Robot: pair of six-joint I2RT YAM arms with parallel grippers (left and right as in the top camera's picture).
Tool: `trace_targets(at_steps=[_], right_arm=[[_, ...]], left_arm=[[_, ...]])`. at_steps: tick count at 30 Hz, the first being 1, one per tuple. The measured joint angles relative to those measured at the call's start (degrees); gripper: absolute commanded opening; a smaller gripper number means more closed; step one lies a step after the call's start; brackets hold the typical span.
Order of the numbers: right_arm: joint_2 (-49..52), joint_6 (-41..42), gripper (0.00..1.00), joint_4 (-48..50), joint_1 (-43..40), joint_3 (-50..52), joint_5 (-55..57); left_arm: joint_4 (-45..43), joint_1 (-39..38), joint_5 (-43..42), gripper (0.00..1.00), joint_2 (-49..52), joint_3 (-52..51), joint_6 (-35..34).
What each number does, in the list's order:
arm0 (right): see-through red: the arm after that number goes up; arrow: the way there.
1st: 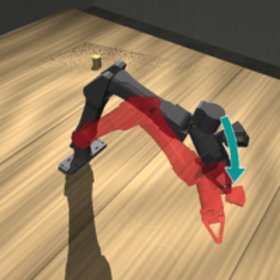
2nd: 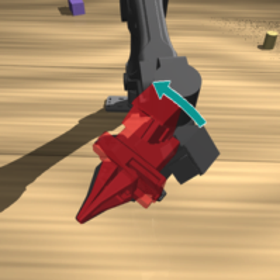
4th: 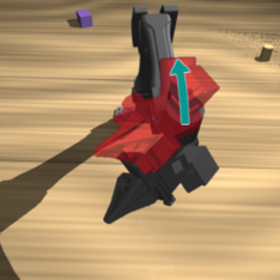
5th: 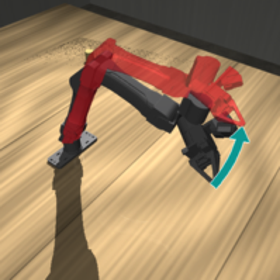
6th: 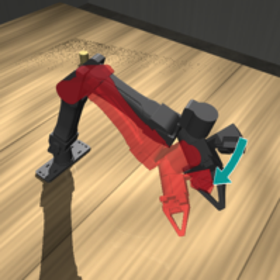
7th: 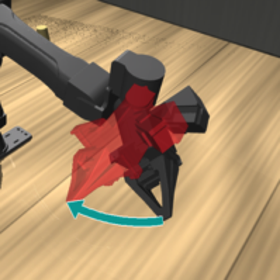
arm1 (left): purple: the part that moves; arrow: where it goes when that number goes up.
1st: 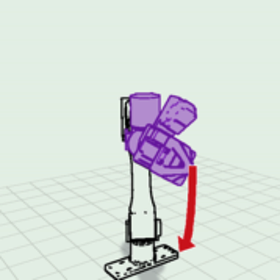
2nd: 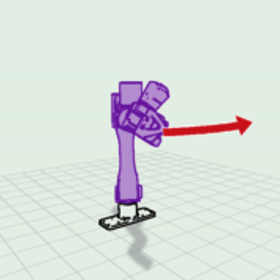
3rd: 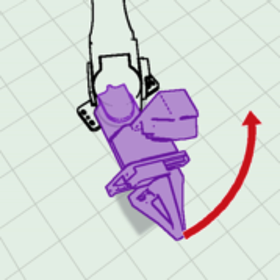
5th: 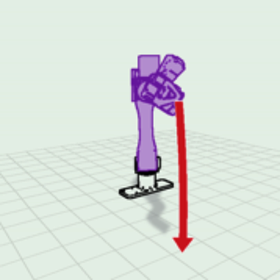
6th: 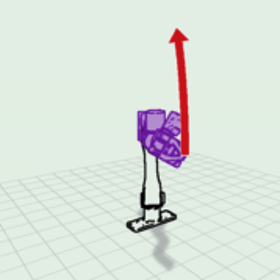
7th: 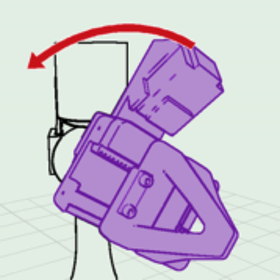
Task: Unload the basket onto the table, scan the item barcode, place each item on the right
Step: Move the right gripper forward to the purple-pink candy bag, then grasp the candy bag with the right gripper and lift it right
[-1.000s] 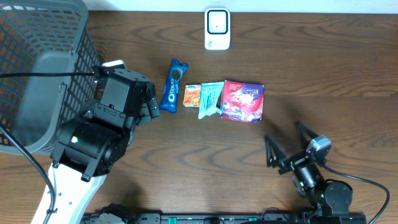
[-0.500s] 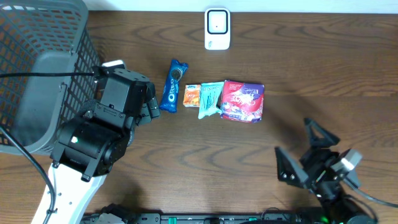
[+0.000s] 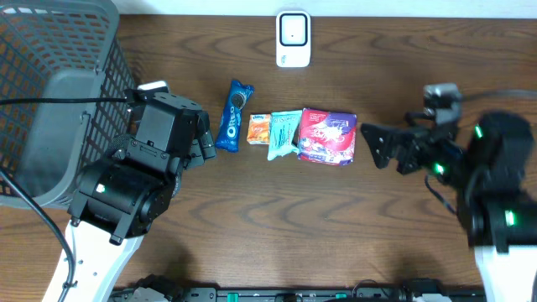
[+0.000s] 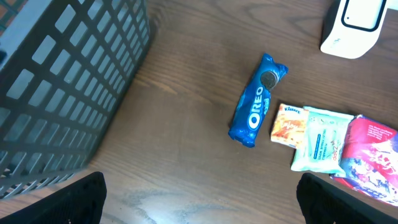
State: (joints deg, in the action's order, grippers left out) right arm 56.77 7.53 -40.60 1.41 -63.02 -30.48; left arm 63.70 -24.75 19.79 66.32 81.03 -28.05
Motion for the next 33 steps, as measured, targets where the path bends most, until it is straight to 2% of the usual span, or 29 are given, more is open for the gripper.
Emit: trace_targets(at_steps=[3,8,13,19,27,30,33], right_arm=[[7.6,-1.4,0.99,-6.5,0.0,-1.5,-2.1],[17.5,-1.6,0.99,-6.6,0.0,-1.5,-1.9],[26.6,3.0,0.99,-5.9,0.0,-1.5,6.3],[34.6,4.1,0.99,-4.4,0.0,-1.5,12.8],[44.1,-0.2,0.97,3.1,0.0,-1.5,4.8],[46.3,-1.1,0.91,4.5,0.0,-1.5,3.1],[48.8,-1.8,0.72,5.5,0.0,-1.5,2.7]], left_arm=[[0.0,0.0,0.0,0.98,0.0,0.0,0.0],[0.0,0.0,0.0,0.98,0.0,0.0,0.0],[0.0,0.0,0.0,0.98,0.0,0.0,0.0],[0.0,0.0,0.0,0.98,0.0,0.0,0.0],[0.0,0.0,0.0,0.98,0.0,0.0,0.0],[0.0,0.0,0.0,0.98,0.0,0.0,0.0],[0.0,0.0,0.0,0.98,0.0,0.0,0.0]])
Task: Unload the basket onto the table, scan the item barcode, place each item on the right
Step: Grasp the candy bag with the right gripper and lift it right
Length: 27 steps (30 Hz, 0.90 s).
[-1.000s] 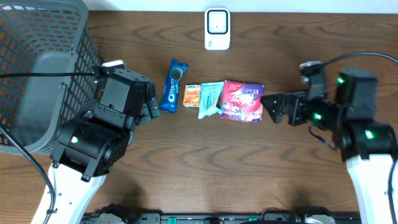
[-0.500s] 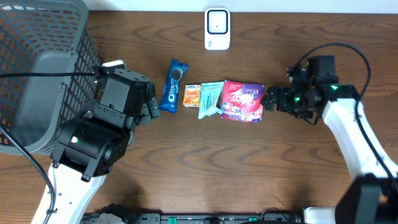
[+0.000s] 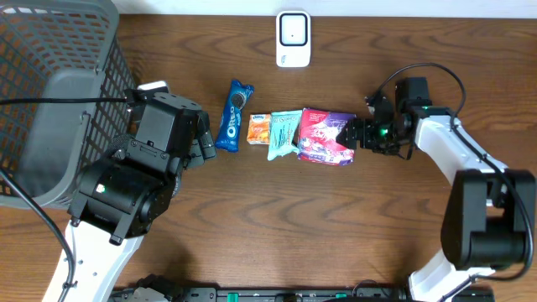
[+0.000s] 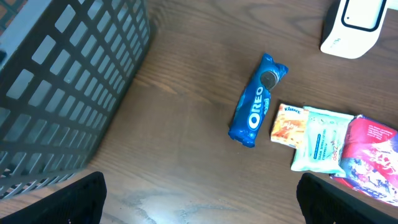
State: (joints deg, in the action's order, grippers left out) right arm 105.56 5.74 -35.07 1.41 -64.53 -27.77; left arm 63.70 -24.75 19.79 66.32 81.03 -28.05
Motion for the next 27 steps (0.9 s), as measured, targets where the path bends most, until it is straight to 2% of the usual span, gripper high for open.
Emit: trace_targets(at_steps=[1,4,5,11,17,22,27], right_arm=[[1.0,0.0,0.62,0.5,0.0,0.0,-0.2],[3.7,-0.4,0.1,2.1,0.0,0.0,-3.0],[4.2,-0.5,0.01,2.3,0.0,-0.1,-3.9],[4.6,0.4,0.01,0.6,-0.1,-0.9,-6.1],[2.0,1.3,0.01,-11.3,0.0,-5.1,1.7],[-6.2,8.9,0.01,-20.9,1.9,-12.6,22.8],[-14.3,21.4,0.01,-27.4,8.5,-15.6,49.1]], left_arm=[[0.0,0.0,0.0,0.98,0.0,0.0,0.0],[0.0,0.0,0.0,0.98,0.0,0.0,0.0],[0.0,0.0,0.0,0.98,0.0,0.0,0.0],[0.0,0.0,0.0,0.98,0.0,0.0,0.0],[0.0,0.0,0.0,0.98,0.0,0.0,0.0],[0.0,0.0,0.0,0.98,0.0,0.0,0.0],[0.0,0.0,0.0,0.98,0.0,0.0,0.0]])
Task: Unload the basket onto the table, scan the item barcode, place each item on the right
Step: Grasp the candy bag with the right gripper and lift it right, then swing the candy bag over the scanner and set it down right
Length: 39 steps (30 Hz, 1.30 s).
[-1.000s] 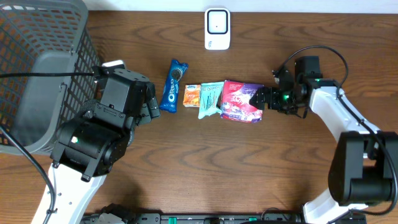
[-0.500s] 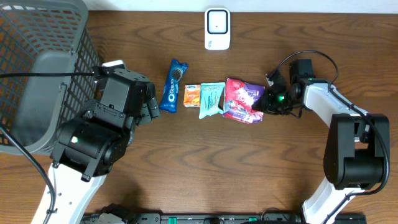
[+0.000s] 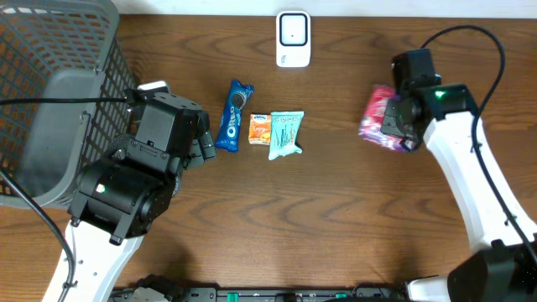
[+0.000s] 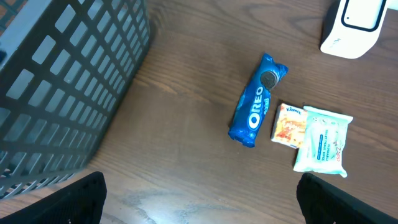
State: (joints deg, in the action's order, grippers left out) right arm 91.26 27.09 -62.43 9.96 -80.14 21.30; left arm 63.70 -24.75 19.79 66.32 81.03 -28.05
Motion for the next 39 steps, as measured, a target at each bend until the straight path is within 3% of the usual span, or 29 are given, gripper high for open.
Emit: trace_targets(at_steps=[7,15,21,28,30,32,35,39], right_arm=[[6.9,7.6,0.01,-1.2,1.3,0.5,19.1],[20.0,11.0,0.02,-1.3,2.3,1.1,26.9],[23.0,11.6,0.12,-1.4,5.5,1.1,29.8],[23.1,12.0,0.33,-0.8,13.0,0.3,26.8],[23.1,12.2,0.43,-0.3,15.4,-0.8,24.6],[23.1,11.6,0.64,0.3,17.8,-2.1,22.1],[23.1,10.9,0.87,0.5,20.0,-4.0,19.6],[23.3,9.9,0.96,-3.3,22.0,-8.2,17.2]], left_arm=[[0.0,0.0,0.0,0.98,0.0,0.0,0.0],[0.0,0.0,0.0,0.98,0.0,0.0,0.0],[0.0,0.0,0.0,0.98,0.0,0.0,0.0],[0.0,0.0,0.0,0.98,0.0,0.0,0.0],[0.0,0.0,0.0,0.98,0.0,0.0,0.0],[0.0,0.0,0.0,0.98,0.0,0.0,0.0],[0.0,0.0,0.0,0.98,0.0,0.0,0.0],[0.0,0.0,0.0,0.98,0.0,0.0,0.0]])
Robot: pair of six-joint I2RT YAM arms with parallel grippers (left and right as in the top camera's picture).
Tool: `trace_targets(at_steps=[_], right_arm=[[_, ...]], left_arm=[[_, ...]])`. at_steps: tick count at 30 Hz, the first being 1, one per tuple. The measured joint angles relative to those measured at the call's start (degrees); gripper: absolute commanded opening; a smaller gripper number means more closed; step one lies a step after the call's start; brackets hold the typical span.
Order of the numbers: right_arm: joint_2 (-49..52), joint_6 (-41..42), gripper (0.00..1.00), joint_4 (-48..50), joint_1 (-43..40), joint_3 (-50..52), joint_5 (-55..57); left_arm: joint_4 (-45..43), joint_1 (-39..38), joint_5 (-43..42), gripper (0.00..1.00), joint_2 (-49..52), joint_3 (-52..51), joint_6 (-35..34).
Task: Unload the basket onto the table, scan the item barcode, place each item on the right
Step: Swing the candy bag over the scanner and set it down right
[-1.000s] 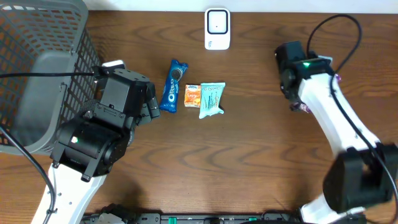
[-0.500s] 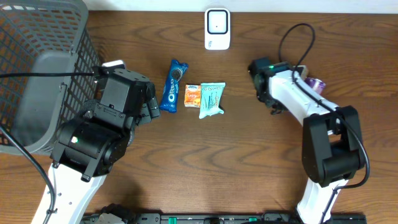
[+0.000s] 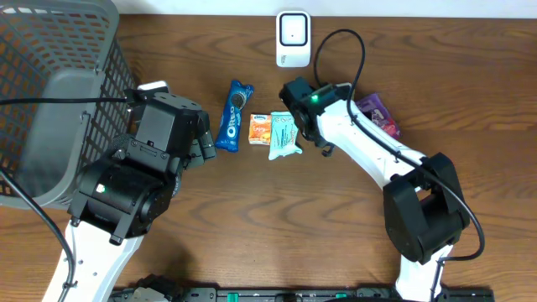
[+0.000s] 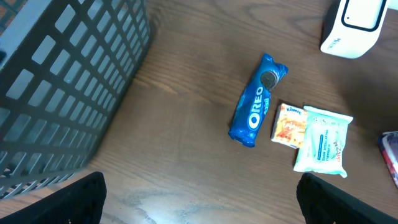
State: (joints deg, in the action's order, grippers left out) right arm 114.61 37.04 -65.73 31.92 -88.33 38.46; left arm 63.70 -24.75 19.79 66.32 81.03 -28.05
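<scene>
The red and purple snack packet point(image 3: 377, 112) hangs tilted, right of the row and below-right of the white scanner point(image 3: 293, 38). My right gripper point(image 3: 362, 109) is at its left edge and looks shut on it, though the fingers are mostly hidden by the arm. That arm's elbow point(image 3: 304, 97) reaches over the teal wipes pack point(image 3: 285, 134). A sliver of the packet point(image 4: 390, 155) shows at the right edge of the left wrist view. My left gripper point(image 4: 199, 199) is open over bare table, left of the Oreo pack point(image 4: 256, 107).
A grey mesh basket point(image 3: 50, 92) fills the far left. The Oreo pack point(image 3: 233, 115), an orange tissue pack point(image 3: 259, 128) and the wipes lie in a row mid-table. The right arm's cable loops up beside the scanner.
The right arm has folded so its elbow now sits over the wipes. The packet is slightly further left and turned, purple side showing. The left arm has not moved.
The packet lay at the right end of the row, with my right gripper off to its right. Then the gripper was at the packet's right edge. Then the packet was held off the table further right, and now it is held tilted below-right of the scanner.
</scene>
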Motion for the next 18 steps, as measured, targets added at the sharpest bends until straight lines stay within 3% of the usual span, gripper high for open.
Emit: trace_targets(at_steps=[5,9,12,17,18], right_arm=[[0.3,-2.1,0.99,-5.3,-1.0,-8.2,-2.7],[0.3,-11.7,0.98,-5.0,-3.0,-13.2,-8.6],[0.3,-20.8,0.84,-5.0,-3.7,-13.2,-15.7],[0.3,-26.6,0.91,-5.0,-3.5,-13.2,-20.3],[0.3,-27.0,0.99,-5.1,-3.5,-13.2,-20.6]], left_arm=[[0.0,0.0,0.0,0.98,0.0,0.0,0.0],[0.0,0.0,0.0,0.98,0.0,0.0,0.0],[0.0,0.0,0.0,0.98,0.0,0.0,0.0],[0.0,0.0,0.0,0.98,0.0,0.0,0.0],[0.0,0.0,0.0,0.98,0.0,0.0,0.0]])
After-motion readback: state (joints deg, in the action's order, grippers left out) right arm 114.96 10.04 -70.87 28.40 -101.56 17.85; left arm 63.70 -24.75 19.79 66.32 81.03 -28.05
